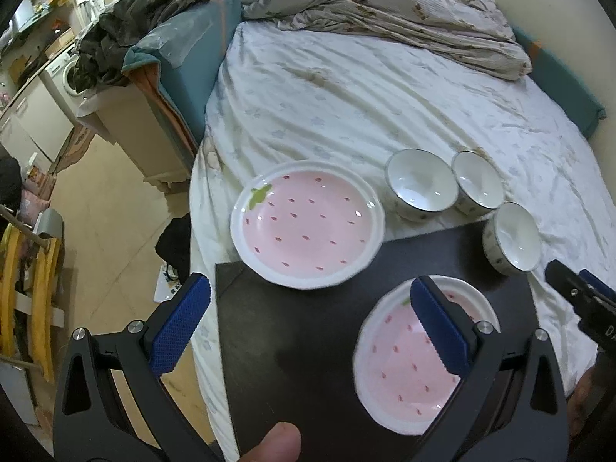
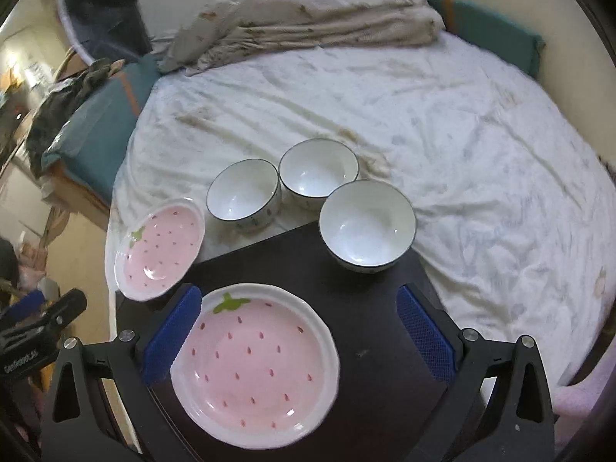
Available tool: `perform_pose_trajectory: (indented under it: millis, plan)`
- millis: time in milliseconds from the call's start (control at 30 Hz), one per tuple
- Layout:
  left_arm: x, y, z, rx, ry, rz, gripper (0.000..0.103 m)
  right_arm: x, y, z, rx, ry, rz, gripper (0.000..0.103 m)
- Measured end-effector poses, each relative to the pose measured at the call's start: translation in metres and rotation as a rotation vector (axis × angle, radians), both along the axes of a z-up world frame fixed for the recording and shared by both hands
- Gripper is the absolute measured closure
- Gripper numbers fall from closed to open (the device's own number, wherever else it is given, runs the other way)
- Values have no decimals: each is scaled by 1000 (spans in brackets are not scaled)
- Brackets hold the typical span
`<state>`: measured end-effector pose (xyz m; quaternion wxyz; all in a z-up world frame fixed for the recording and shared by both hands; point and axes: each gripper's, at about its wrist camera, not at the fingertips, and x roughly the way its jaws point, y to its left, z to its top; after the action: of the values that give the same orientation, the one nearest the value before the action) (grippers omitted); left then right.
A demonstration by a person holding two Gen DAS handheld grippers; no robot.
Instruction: Organize plates and bowls
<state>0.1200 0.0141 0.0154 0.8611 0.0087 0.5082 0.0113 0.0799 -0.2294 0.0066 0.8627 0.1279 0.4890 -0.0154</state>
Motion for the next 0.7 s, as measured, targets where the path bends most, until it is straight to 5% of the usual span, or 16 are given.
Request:
perform_pose_trajectory:
  millis: [500,700]
  plan:
    - [61,69,-63,-116,143,202,0,67,42,-26,-13,-40,126,0]
    - [82,87,-71,-43,104,226,1,96,73,-38,-70,-43,177,0]
